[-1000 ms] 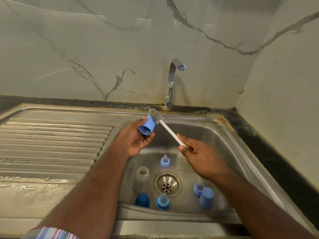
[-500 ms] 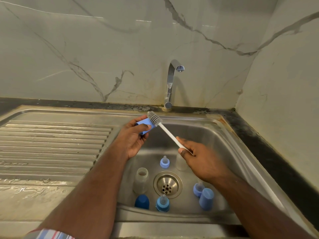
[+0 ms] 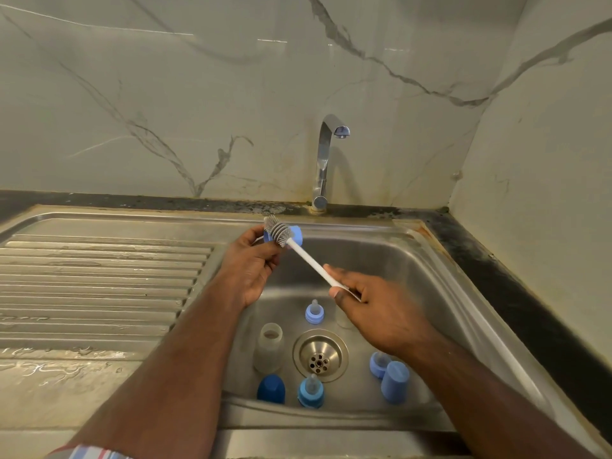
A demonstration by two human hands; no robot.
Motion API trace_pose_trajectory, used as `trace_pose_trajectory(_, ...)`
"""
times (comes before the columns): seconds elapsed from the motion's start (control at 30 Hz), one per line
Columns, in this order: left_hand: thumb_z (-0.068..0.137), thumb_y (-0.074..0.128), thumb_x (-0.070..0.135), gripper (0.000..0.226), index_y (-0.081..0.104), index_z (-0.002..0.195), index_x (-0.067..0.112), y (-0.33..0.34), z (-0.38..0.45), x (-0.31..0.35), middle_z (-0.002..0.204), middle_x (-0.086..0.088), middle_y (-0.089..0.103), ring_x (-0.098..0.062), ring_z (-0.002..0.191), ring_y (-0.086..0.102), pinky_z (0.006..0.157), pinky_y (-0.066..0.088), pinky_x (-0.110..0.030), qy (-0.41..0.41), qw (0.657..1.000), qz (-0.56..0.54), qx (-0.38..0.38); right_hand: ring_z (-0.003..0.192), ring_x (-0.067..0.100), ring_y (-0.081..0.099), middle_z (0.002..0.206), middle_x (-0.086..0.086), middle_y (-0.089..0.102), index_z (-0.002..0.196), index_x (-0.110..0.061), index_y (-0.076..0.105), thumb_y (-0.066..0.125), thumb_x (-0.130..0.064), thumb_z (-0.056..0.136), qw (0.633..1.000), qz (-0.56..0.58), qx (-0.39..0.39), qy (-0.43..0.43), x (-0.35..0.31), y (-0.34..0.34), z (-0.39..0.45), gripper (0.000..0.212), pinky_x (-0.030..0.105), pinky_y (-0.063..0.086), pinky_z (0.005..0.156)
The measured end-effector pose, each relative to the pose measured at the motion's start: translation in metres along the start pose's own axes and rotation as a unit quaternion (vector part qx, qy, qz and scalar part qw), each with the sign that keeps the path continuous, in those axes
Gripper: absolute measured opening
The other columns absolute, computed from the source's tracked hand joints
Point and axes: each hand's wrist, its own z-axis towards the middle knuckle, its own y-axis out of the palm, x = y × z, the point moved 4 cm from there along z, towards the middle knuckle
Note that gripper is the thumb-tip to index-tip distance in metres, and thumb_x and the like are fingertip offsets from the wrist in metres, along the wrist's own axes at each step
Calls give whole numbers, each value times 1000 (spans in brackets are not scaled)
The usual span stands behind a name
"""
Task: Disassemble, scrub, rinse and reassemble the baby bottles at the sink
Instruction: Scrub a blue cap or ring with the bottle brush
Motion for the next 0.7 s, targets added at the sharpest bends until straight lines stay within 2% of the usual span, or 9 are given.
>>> trace_pose_trajectory(0.1,83,68,-16,43,67,118,9,3,-2,-1,104,-9,73,-11,80,70,68,57,-18,4,1000,19,-6,79,5,63,110,-15,67,147,-45,42,46,-40,104,1000,-13,16,18,6,-6,6,43,12,46,66)
trace_pose_trajectory(0.2,84,67,-16,43,67,118,10,3,-1,-1,105,-9,72,-10,79,71,67,56,-18,11,1000,26,-9,72,5,61,101,-16,67,147,-45,42,46,-40,104,999,-9,21,23,8,-8,6,44,8,44,57)
trace_pose_trajectory(0.3,82,66,-19,44,67,118,7,2,-1,0,103,-8,75,-12,82,72,67,57,-19,13,1000,14,-19,76,3,62,107,-16,68,146,-45,43,46,-40,104,1000,-8,2,4,1,-3,1,43,5,43,61)
trace_pose_trajectory(0.37,83,66,-18,45,67,120,7,2,-2,0,107,-10,73,-13,84,71,67,57,-18,13,1000,20,-12,73,3,60,108,-14,68,147,-44,42,46,-39,104,999,-21,20,14,5,-6,5,44,6,43,58)
trace_pose_trajectory(0.43,84,67,-16,46,66,122,8,2,-3,0,110,-11,70,-14,86,70,69,58,-19,14,1000,25,-5,81,4,62,116,-13,67,149,-43,41,46,-40,104,999,-19,32,25,10,-10,8,45,6,42,61)
trace_pose_trajectory(0.57,84,66,-17,46,65,124,4,2,-3,2,110,-12,73,-14,84,71,70,59,-19,17,1000,4,2,90,9,66,116,-15,68,145,-47,43,47,-41,103,1000,5,1,10,5,-3,1,42,8,45,64)
trace_pose_trajectory(0.7,84,68,-15,47,64,126,6,1,-5,3,114,-14,69,-17,91,70,76,59,-21,15,1000,0,13,97,11,66,125,-9,67,149,-41,41,47,-39,104,999,-5,36,36,15,-10,9,46,9,43,66)
